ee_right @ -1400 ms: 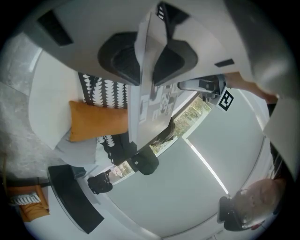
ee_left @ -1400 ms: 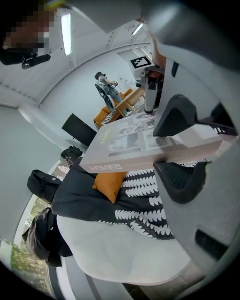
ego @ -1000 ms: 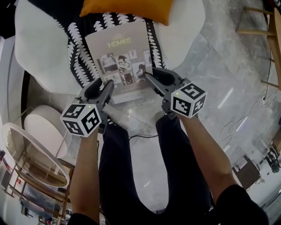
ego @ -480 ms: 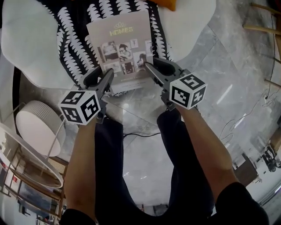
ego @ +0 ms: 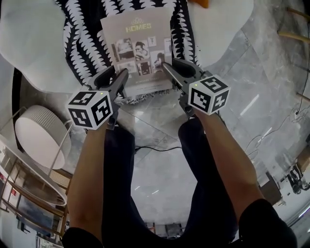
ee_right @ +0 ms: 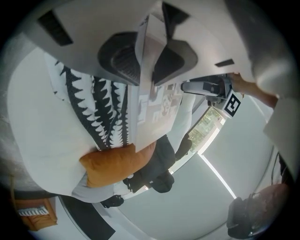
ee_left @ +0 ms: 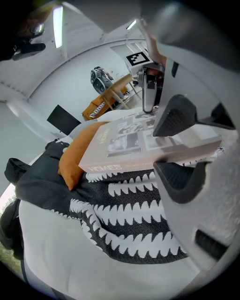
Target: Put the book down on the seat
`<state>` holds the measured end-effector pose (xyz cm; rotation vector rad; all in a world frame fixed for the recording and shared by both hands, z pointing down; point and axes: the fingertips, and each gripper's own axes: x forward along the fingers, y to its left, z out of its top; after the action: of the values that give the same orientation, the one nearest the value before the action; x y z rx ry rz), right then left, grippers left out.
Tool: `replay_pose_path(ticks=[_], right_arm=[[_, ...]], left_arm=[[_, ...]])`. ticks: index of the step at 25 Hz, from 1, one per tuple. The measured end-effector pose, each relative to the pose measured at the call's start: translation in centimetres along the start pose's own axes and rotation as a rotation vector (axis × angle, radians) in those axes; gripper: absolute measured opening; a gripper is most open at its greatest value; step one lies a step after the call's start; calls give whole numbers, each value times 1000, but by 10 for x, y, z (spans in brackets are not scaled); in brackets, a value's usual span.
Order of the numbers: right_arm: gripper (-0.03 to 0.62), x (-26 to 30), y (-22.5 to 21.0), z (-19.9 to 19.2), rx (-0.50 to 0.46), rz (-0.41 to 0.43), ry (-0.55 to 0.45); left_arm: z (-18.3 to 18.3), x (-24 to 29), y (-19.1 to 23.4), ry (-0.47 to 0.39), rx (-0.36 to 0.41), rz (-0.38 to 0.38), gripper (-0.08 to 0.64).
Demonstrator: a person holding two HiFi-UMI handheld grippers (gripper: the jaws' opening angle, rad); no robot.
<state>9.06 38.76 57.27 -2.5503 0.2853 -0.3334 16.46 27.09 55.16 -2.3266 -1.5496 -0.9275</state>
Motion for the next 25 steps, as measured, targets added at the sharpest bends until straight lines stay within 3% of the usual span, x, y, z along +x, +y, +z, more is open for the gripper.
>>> replay_pose_path(ticks=[25], right_arm=[[109, 20, -17, -16, -35, -66, 17]], left_arm=[[-24, 23, 19, 43, -30, 13, 187]])
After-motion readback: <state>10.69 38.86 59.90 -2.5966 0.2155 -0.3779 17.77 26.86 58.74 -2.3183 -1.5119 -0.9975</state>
